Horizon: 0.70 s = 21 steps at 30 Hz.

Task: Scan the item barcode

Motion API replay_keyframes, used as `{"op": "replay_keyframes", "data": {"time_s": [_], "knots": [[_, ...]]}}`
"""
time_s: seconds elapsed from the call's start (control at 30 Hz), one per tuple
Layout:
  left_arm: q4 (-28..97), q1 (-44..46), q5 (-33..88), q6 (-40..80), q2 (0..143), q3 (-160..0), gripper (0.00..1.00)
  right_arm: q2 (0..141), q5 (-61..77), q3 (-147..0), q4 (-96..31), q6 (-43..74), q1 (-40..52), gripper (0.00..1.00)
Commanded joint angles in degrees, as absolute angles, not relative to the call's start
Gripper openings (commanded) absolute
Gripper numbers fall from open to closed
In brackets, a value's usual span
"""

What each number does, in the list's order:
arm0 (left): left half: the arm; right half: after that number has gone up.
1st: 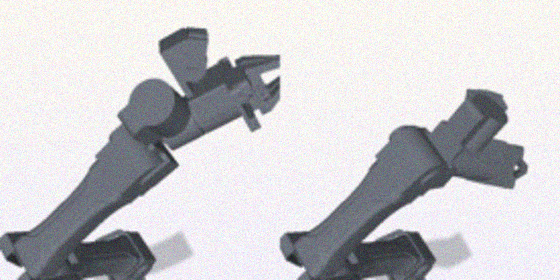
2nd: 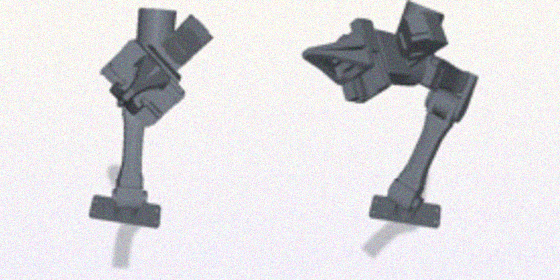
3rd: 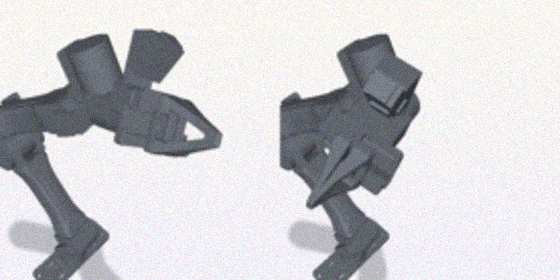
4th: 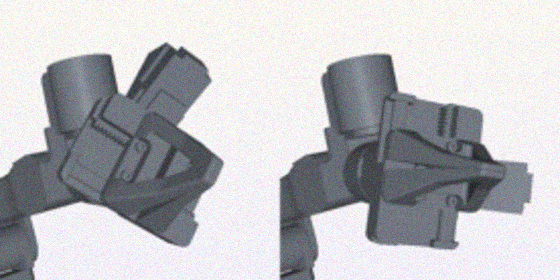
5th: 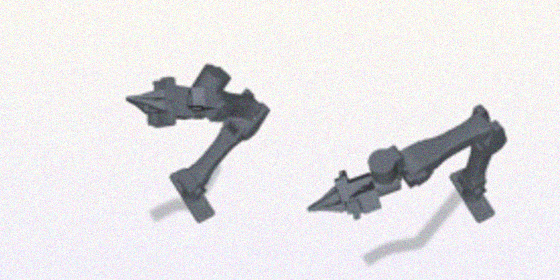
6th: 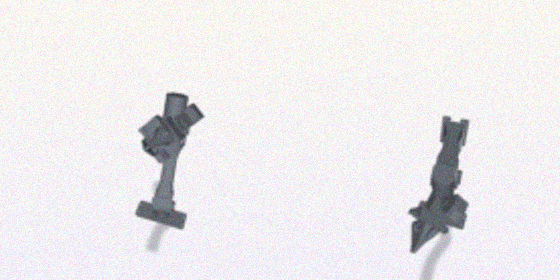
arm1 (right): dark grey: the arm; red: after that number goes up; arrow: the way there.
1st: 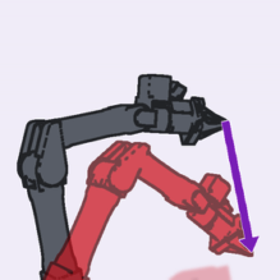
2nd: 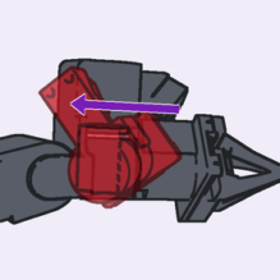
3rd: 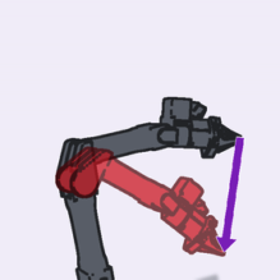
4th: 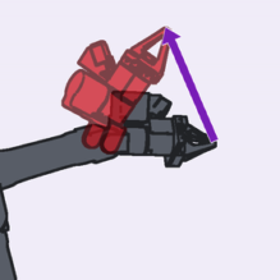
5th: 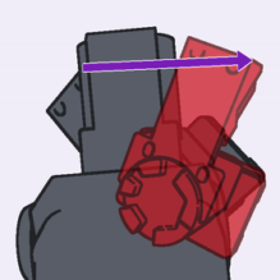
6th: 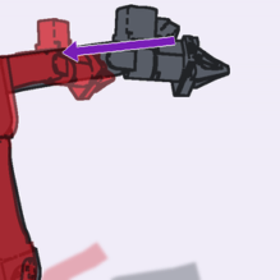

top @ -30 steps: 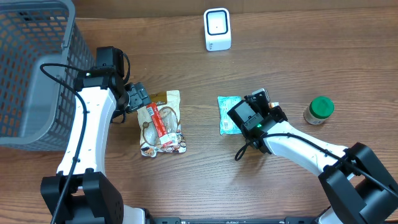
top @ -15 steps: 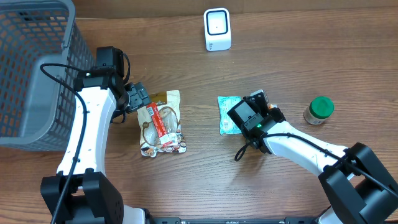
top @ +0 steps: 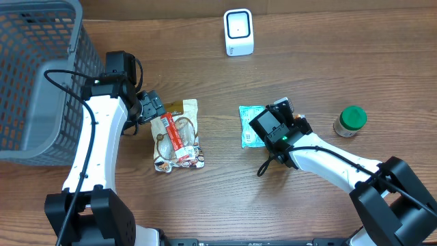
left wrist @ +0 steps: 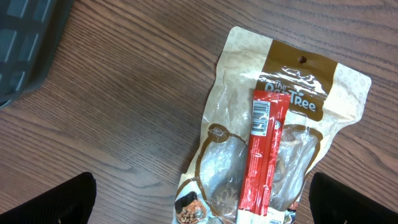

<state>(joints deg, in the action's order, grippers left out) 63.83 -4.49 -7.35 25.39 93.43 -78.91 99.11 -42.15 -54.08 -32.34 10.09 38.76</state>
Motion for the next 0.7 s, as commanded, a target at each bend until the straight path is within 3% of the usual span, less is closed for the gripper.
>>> {"op": "replay_keyframes", "data": {"time_s": [0.0,0.67], "knots": [[63.8,-4.5,-7.9,26.0,93.4,-79.8,1.0,99.0,-40.1,-54.0,-31.9,10.2,38.7,0.26],[63.8,-4.5,-7.9,26.0,93.4,-79.8,1.0,99.0,-37.3,-54.1,-31.3,10.4,39.4,0.26]]}}
